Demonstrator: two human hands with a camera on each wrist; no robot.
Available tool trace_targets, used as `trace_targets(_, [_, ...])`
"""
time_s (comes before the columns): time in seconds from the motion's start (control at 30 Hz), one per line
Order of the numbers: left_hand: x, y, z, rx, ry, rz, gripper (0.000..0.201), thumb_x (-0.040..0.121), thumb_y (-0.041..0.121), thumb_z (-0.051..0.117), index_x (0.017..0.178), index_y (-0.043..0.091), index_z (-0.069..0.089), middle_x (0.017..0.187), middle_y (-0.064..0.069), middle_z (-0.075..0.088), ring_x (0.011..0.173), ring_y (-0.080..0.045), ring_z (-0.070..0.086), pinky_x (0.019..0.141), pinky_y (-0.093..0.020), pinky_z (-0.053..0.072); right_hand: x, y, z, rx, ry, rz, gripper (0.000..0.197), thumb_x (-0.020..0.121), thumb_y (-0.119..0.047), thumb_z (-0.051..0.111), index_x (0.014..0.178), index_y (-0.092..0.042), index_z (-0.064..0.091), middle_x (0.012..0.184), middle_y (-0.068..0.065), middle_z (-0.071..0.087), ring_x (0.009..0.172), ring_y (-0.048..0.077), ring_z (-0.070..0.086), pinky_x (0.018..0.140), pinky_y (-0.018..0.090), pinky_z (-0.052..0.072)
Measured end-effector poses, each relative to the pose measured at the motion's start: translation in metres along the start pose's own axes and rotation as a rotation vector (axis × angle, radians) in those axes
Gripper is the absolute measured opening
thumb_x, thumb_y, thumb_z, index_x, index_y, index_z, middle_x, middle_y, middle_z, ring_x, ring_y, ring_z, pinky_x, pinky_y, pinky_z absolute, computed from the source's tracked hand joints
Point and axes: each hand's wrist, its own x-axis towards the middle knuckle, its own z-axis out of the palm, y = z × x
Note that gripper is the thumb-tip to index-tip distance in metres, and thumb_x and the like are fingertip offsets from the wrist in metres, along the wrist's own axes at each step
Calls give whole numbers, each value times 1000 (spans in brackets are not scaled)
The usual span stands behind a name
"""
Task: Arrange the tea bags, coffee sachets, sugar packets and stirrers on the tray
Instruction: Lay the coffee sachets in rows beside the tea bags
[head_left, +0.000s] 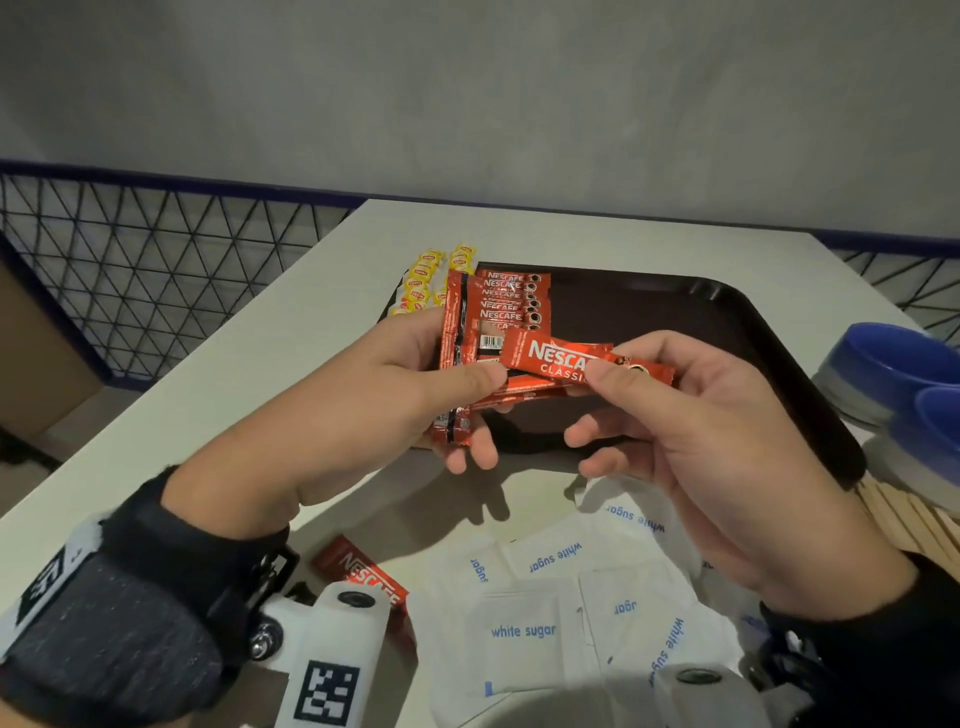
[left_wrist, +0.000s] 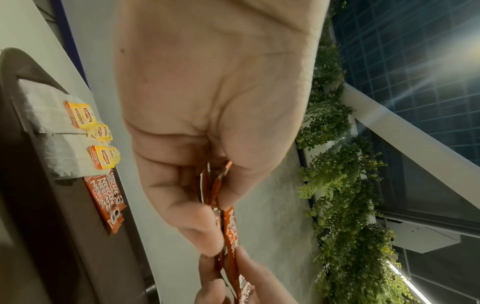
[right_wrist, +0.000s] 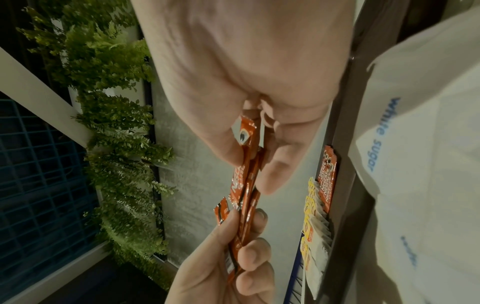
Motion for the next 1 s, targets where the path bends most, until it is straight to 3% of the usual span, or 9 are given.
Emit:
trace_targets(0.13, [2, -2, 1, -17, 22, -4, 23, 97, 15, 61, 120, 14, 63, 101, -8, 77, 65, -22, 69, 55, -26, 53, -1, 0, -2, -67, 14, -20, 11, 90, -17, 72, 98, -10, 69, 95, 11, 77, 69, 24, 73, 56, 36, 60])
trace_targets(0.3, [2, -2, 2, -49, 48, -1, 22, 96, 16, 61, 118, 14, 66, 104, -12, 76, 65, -21, 68, 55, -25, 53, 0, 1, -1, -66, 51, -52, 17, 85, -11, 75, 97, -9, 62, 91, 10, 76, 64, 26, 71, 52, 36, 59])
trace_targets(0.4, [2, -1, 2, -55, 54, 1, 26, 93, 19, 63, 118, 12, 67, 105, -13, 76, 64, -20, 67, 54, -24, 52, 1, 1, -1, -55, 64, -67, 28, 84, -10, 75, 105, -12, 56, 95, 12, 76, 63, 28, 69, 54, 37, 58])
trace_targets(0.57, [4, -2, 1, -72, 87, -11, 24, 94, 20, 63, 116, 11, 68, 95, -9, 75, 62, -17, 65, 53, -23, 51, 0, -1, 0, -79, 38, -82, 36, 86, -16, 74, 118, -24, 60, 94, 13, 76, 66, 28, 70, 56, 37, 59])
trace_targets(0.73, [6, -4, 0, -44, 121, -5, 25, 91, 28, 67, 108, 10, 72, 82, -7, 72, 57, -15, 62, 48, -22, 48, 0, 4, 0, -105, -9, -100, 23, 89, -18, 72, 111, -19, 70, 91, 14, 75, 65, 27, 68, 54, 35, 58])
trace_targets(0.9, [7, -4, 1, -23, 153, -33, 20, 94, 32, 66, 94, 14, 74, 70, -3, 70, 50, -11, 57, 43, -18, 44, 0, 6, -1, -172, -42, -113, 25, 87, -24, 70, 111, -19, 72, 84, 12, 74, 62, 24, 67, 55, 35, 59])
trace_targets(1.0, [7, -2, 2, -67, 147, -64, 26, 93, 35, 66, 89, 10, 74, 69, -7, 68, 47, -11, 56, 41, -17, 43, 0, 5, -1, -185, -47, -118, 22, 86, -26, 70, 106, -17, 74, 75, 10, 71, 57, 21, 62, 53, 34, 58])
